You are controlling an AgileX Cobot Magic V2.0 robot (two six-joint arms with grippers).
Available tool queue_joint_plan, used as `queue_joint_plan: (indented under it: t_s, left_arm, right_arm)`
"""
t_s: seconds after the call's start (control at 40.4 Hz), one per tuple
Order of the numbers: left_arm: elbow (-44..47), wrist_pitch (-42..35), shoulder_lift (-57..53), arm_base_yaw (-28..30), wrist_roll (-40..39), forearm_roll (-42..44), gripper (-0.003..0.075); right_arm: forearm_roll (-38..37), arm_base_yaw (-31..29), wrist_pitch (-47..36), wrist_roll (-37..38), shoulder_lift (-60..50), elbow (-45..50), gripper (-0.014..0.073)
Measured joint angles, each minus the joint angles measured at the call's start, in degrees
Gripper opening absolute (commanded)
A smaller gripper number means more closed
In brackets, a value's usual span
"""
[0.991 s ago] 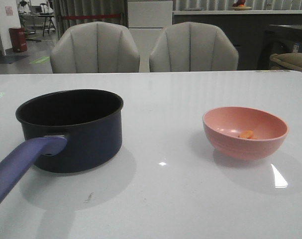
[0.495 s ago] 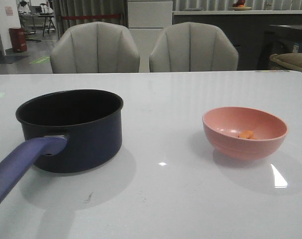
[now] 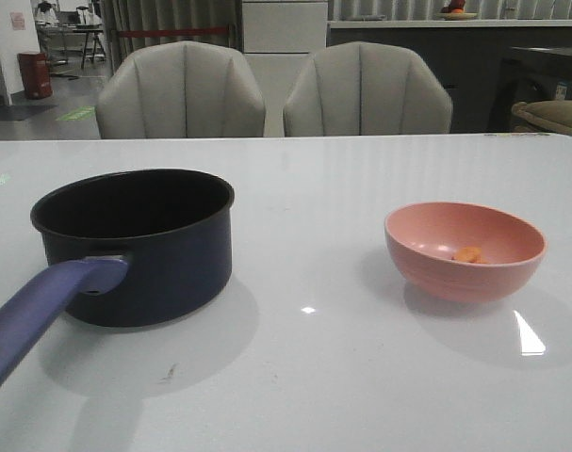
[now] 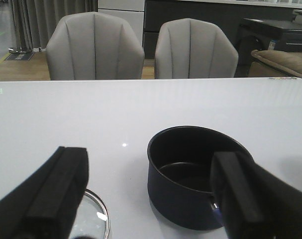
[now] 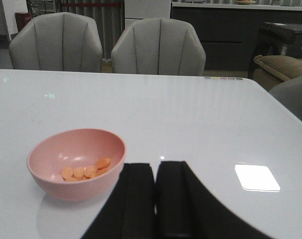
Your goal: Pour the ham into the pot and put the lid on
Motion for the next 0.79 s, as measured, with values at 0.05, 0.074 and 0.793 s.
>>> queue_joint_plan:
  t_s: [0.05,0.074,0.793]
  left_arm:
    - [0.0,-0.24,0.0,0.0,0.0,0.0,0.0549]
    - [0.0,-0.37,0.0,0.0,0.0,0.0,0.0549]
    - [0.13,-1.58,0.0,0.0,0.0,0.1,0.0549]
  right_arm:
    - [1.25,0.0,-0.88,0.64,0.0,0.0,0.0147]
    - [1.66,0.0,-0.99,0.9,0.0,0.0,0.0147]
    - [2.67,0.04,11.65,1.44,25.23,-17.05,0.0173]
